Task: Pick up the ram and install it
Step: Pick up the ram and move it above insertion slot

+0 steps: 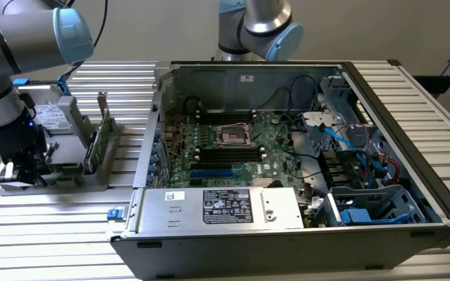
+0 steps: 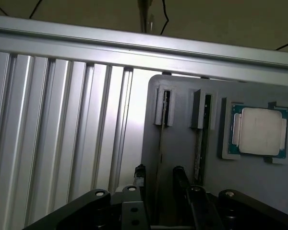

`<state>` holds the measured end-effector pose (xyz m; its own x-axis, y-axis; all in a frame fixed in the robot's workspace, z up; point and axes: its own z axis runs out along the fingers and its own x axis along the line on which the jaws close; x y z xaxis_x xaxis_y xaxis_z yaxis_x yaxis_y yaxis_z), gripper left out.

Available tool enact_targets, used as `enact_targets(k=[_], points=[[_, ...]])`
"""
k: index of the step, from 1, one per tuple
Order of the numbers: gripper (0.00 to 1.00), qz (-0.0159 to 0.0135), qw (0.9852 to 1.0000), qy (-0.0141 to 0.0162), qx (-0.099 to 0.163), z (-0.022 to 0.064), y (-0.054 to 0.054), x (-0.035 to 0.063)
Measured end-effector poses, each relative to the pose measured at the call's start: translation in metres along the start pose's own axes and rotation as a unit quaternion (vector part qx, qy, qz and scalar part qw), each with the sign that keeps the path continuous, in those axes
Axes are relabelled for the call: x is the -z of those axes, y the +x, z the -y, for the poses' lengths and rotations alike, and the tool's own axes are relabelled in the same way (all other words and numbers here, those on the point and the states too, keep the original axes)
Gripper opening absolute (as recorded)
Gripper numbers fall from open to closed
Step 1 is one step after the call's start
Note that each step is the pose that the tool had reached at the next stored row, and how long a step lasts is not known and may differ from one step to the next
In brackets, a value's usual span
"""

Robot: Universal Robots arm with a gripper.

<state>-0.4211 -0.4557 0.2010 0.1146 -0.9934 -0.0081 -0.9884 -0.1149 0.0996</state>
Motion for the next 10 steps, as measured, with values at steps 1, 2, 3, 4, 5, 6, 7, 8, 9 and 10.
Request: enact_targets(k=[1,2,3,4,5,6,7,8,9,10], points=[[0.36,-0.0001,1.0000,0.0000,0.000,-0.0001,0.0000,-0.0017],[0.36,-0.0002,1.0000,0.0000,0.000,-0.0001,0.0000,-0.0033],[0.36,-0.0002,1.0000,0.0000,0.000,0.0000,0.0000,-0.0051],[0.36,-0.0003,1.0000,0.0000,0.000,0.0000,0.0000,-0.0067],[0.36,-0.0003,1.0000,0.0000,0.000,0.0001,0.0000,-0.0078],[0.36,-0.0004,1.0000,0.0000,0.000,0.0001,0.0000,-0.0088],[0.36,-0.0004,1.0000,0.0000,0.000,0.0002,0.0000,-0.0096],[0.36,-0.0004,1.0000,0.0000,0.000,0.0002,0.0000,-0.0101],[0.36,-0.0005,1.0000,-0.0001,0.000,0.0002,0.0000,-0.0102],[0.36,-0.0004,1.0000,-0.0001,0.000,0.0002,0.0000,-0.0105]])
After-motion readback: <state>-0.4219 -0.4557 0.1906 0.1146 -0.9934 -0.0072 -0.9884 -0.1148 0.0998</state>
